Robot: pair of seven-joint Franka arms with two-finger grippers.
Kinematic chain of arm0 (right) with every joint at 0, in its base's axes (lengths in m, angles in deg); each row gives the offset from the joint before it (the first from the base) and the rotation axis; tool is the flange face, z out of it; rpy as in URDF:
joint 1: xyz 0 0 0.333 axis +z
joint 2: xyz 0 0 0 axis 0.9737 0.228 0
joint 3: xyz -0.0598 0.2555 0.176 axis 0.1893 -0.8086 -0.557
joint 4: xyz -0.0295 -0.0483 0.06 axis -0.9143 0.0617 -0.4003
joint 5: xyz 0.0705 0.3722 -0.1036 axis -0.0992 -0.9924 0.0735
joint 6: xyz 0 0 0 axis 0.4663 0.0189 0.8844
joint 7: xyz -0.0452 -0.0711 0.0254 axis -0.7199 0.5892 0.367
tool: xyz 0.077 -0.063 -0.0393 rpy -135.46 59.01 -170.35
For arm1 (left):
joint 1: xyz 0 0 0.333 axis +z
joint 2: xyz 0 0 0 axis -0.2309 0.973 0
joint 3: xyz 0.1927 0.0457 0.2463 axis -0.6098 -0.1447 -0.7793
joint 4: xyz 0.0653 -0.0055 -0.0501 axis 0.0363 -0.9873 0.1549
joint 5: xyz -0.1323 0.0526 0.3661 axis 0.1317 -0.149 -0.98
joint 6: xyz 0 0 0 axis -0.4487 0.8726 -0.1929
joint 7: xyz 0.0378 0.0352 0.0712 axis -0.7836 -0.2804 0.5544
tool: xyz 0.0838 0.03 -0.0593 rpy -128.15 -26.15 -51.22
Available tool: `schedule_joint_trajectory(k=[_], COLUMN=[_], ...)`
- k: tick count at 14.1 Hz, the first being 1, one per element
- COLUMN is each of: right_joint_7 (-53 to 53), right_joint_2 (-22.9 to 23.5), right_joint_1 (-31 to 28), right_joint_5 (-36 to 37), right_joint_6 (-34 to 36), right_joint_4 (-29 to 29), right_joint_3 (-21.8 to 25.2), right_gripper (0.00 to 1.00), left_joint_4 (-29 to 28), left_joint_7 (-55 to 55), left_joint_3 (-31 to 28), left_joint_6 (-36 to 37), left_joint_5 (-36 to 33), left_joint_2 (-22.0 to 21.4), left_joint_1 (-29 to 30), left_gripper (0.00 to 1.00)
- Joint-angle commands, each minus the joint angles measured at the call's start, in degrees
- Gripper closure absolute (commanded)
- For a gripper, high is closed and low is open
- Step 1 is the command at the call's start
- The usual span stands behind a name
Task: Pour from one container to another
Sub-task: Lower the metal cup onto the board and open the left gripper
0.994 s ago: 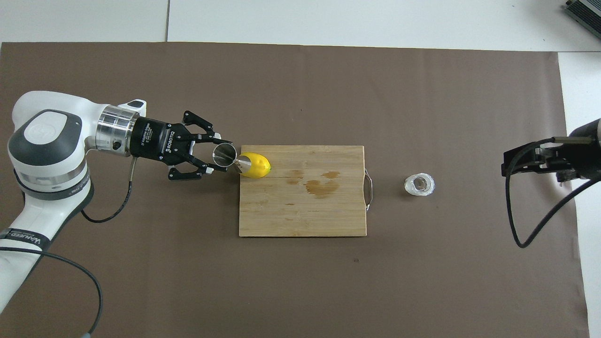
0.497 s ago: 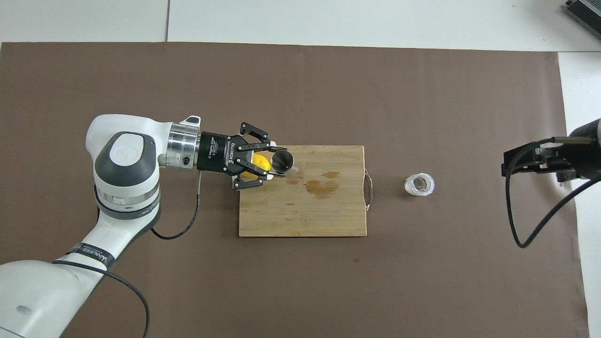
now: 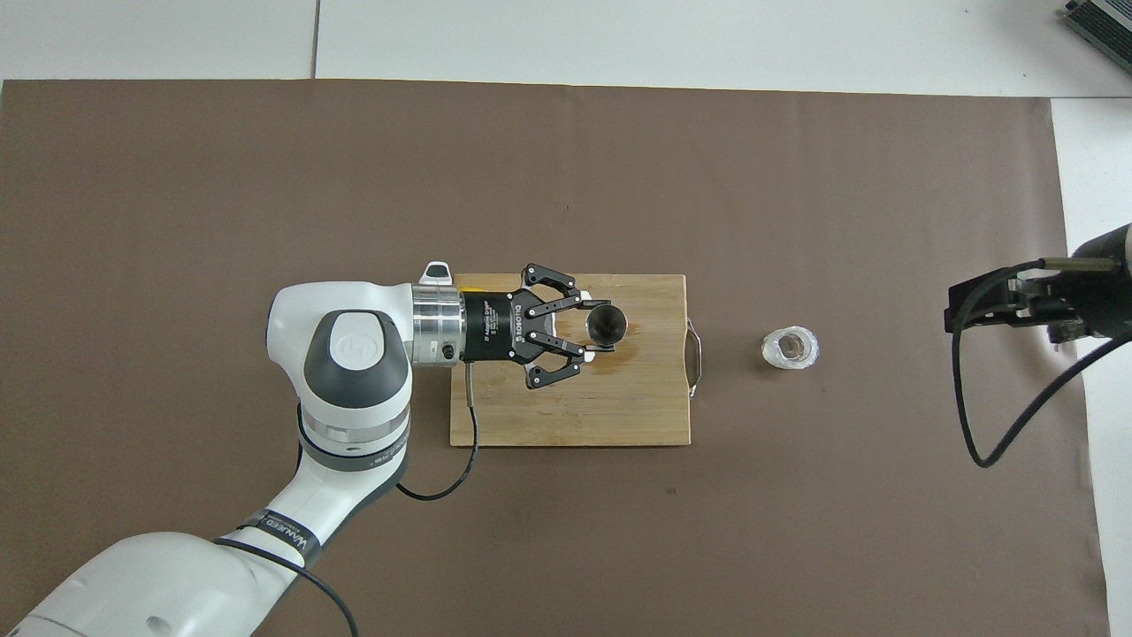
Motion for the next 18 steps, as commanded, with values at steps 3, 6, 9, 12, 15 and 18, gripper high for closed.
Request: schedule_joint_trajectory(k=[3,6,9,12,15,18], right_joint_7=[1.4,1.4,1.4,1.4,1.4,1.4], right_joint_2=[-1.0,-1.0,-1.0,-1.0,-1.0,-1.0], right_joint_1=[-1.0,-1.0,-1.0,-1.0,-1.0,-1.0], right_joint_5=[-0.9,-0.9,-0.9,-0.9,-0.9,-1.0], right_joint_6=[0.3,0.3,0.3,0.3,0.3,0.3], right_joint_4=[-0.7,-0.7,-0.7,-0.7,-0.7,-0.7], right_joint_3=[-0.4,-0.3,-0.4,-0.4,-0.4,-0.3], right_gripper=[0.00,0.00,0.00,0.00,0.00,0.00], left_joint_4=[-2.5,-2.7,-2.7,-2.8,-3.8,-4.0], left_joint_7=[-3.8,-3.8,-4.2,-4.7,-4.7,-4.7], left_joint_3=[-1.0,-1.0,-1.0,-1.0,-1.0,-1.0], left_joint_6=[-3.6,-3.2,-3.6,-4.6,-7.3,-8.8], left_joint_5=[5.0,5.0,5.3,6.4,6.4,6.5], left_joint_2=[-0.8,-0.9,-0.8,-0.5,-0.4,-0.4], left_joint_1=[-2.9,-2.4,-2.5,-2.9,-4.8,-6.1], left_gripper=[1.00,1.00,1.00,1.00,1.00,1.00])
